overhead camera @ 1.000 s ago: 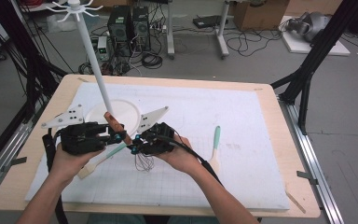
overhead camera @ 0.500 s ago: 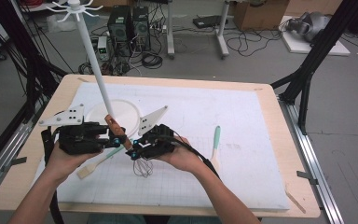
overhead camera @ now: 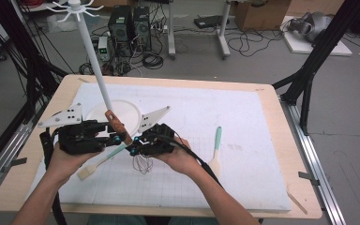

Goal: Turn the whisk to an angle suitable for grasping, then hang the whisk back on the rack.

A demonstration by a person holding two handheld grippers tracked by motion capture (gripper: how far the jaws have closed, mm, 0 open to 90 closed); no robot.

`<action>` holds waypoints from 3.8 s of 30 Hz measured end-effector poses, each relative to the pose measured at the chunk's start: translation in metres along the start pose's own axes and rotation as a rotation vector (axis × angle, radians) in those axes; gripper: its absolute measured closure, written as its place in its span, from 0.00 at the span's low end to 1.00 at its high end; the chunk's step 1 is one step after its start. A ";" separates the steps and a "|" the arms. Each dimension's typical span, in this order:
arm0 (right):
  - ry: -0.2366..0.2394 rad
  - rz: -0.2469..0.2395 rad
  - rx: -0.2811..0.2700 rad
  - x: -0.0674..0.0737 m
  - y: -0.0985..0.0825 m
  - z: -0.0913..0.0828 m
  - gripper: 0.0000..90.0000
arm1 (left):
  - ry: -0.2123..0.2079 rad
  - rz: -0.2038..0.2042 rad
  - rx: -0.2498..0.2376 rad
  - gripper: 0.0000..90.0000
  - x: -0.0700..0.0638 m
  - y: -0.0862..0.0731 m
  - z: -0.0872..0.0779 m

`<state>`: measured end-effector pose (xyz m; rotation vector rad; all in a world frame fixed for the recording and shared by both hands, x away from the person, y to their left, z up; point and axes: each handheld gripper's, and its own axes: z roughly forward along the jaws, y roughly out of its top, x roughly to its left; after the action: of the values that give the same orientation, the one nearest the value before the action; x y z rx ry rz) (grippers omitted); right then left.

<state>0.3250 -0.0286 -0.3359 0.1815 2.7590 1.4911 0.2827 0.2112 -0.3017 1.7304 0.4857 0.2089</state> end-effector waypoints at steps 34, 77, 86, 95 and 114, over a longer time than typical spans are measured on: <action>-0.056 0.042 -0.062 0.005 0.002 0.003 0.74 | 0.018 -0.004 -0.006 0.80 0.003 -0.002 0.002; -0.131 0.196 -0.197 -0.024 -0.061 -0.102 0.29 | -0.045 0.049 0.051 0.80 0.027 0.012 -0.022; -0.136 0.199 -0.194 -0.022 -0.067 -0.109 0.29 | -0.054 0.060 0.051 0.80 0.033 0.015 -0.031; -0.140 0.197 -0.200 -0.020 -0.072 -0.117 0.29 | -0.085 0.067 0.057 0.80 0.042 0.018 -0.035; -0.151 0.188 -0.196 -0.017 -0.079 -0.124 0.29 | -0.082 0.080 0.060 0.80 0.059 0.044 -0.049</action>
<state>0.3273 -0.1766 -0.3344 0.5402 2.5197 1.6992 0.3253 0.2737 -0.2554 1.8111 0.3658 0.1810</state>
